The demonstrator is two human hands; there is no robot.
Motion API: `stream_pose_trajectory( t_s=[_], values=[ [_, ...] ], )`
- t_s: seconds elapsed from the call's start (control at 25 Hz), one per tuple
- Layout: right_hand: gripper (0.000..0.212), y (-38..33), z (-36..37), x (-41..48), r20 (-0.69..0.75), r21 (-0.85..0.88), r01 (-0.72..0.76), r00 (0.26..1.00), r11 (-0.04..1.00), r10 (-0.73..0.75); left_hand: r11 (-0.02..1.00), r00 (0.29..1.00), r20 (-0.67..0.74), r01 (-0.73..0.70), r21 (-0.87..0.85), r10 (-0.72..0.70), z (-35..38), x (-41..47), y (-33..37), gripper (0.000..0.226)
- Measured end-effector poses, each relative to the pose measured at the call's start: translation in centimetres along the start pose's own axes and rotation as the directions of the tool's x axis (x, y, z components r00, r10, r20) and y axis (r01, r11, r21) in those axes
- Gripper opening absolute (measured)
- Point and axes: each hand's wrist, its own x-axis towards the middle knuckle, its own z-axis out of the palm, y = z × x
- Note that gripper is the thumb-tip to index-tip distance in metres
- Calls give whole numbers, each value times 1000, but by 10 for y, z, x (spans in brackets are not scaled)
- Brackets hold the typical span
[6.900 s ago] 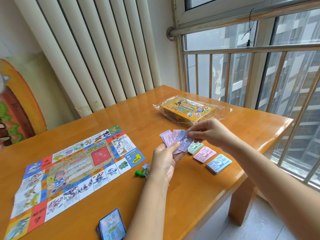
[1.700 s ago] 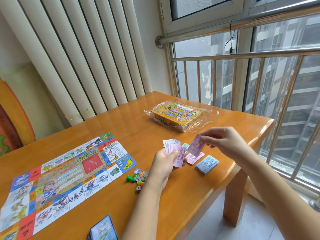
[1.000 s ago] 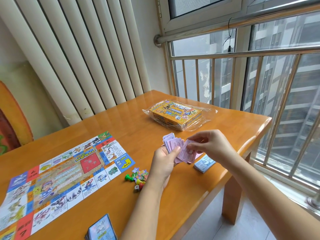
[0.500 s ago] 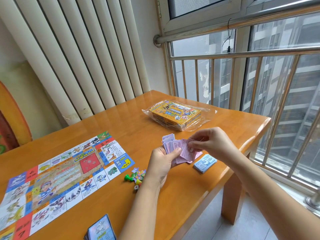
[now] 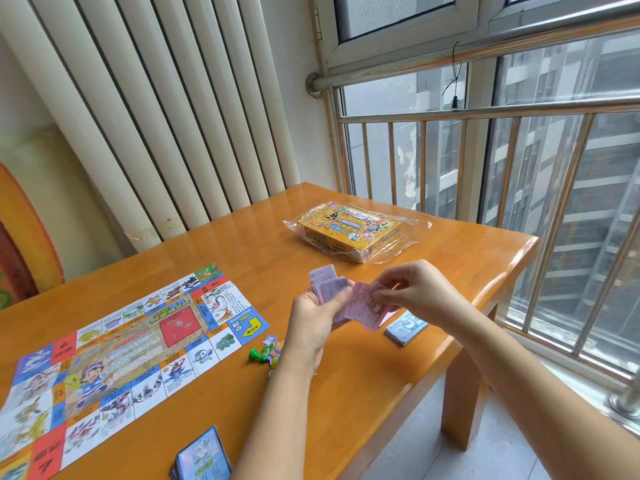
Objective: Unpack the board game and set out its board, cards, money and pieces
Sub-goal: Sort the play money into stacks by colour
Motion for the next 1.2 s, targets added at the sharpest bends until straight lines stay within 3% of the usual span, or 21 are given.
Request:
stream_pose_trajectory(
  t_s=[0.24, 0.4, 0.76, 1.2],
  values=[
    [20, -8, 25, -14, -119, -64, -60, 992, 996, 52, 919, 951, -283, 3, -395, -125, -32, 18, 5, 22],
    [8, -13, 64, -19, -204, 53, -34, 978, 998, 44, 896, 960, -228, 44, -442, -160, -27, 18, 0, 25],
    [13, -9, 93, -30, -159, -204, 10, 986, 979, -43, 931, 942, -230, 164, -326, -246, -31, 20, -2, 23],
    [16, -7, 104, -24, -157, -291, 10, 986, 957, -58, 942, 931, -261, 179, -283, -255, -25, 15, 1, 23]
  ],
)
